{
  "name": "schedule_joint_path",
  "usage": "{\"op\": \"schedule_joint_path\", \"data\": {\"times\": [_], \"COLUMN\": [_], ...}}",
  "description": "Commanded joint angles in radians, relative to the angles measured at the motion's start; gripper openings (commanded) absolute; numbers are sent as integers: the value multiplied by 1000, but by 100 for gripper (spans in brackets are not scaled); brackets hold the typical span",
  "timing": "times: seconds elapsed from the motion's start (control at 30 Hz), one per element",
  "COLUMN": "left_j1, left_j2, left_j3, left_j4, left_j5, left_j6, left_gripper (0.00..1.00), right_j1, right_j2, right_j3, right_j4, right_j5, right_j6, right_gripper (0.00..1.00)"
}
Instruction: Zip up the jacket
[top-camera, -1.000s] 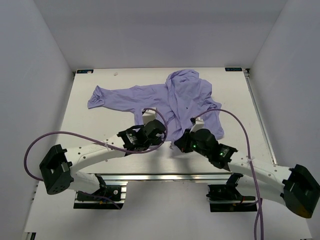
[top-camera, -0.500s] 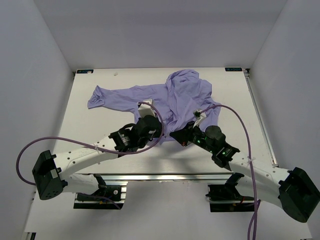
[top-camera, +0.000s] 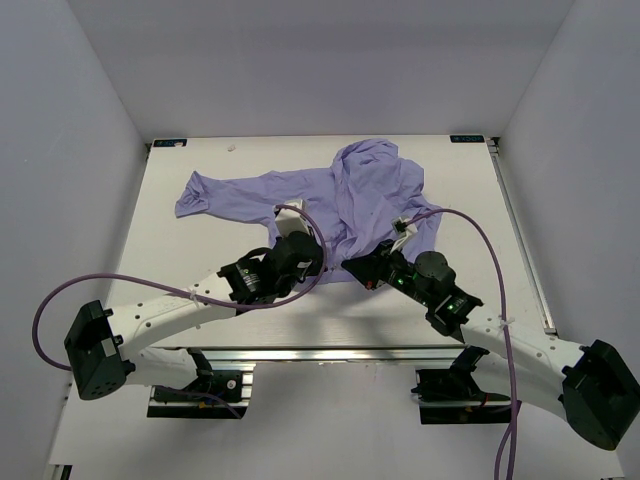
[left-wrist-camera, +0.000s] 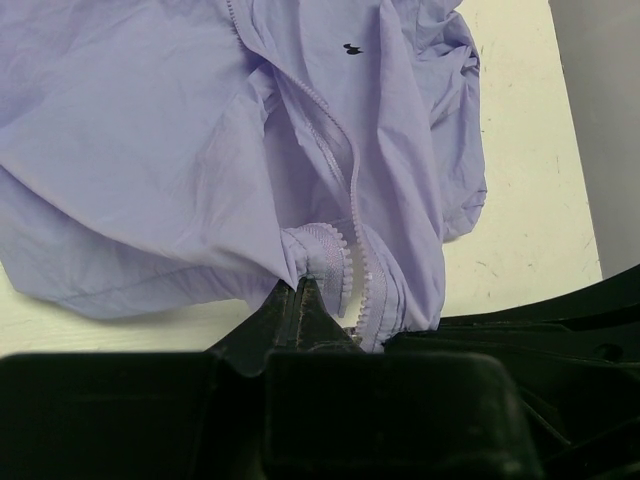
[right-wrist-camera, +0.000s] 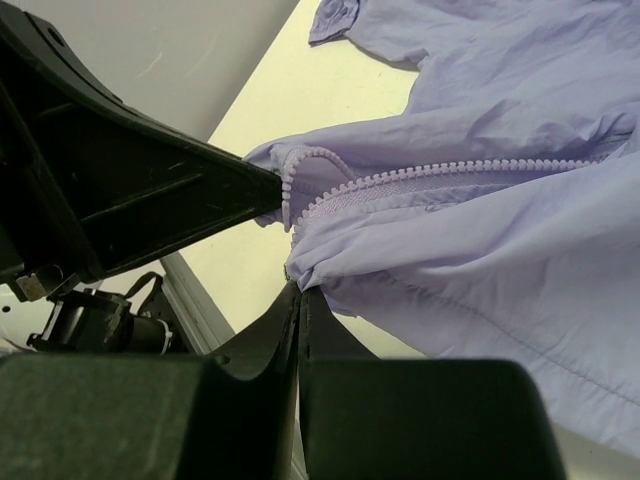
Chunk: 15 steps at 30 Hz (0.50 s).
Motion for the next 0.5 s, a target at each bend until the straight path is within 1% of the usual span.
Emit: {"op": "schedule_joint_path", "data": {"times": [0.0, 0.47], "left_j1": [6, 6], "left_j2": [-29, -35], "left_j3": [0, -14], "left_j4": [-6, 7], "left_j5": [-19, -5], "left_j6": [-10, -9], "left_gripper": [0, 0], "right_j1": [-3, -3], "right_j2": [-22, 0], "right_j3": [13, 12], "right_j4": [35, 89], "right_j5": [33, 39], "right_j6": [7, 27], "right_gripper": [0, 0]}}
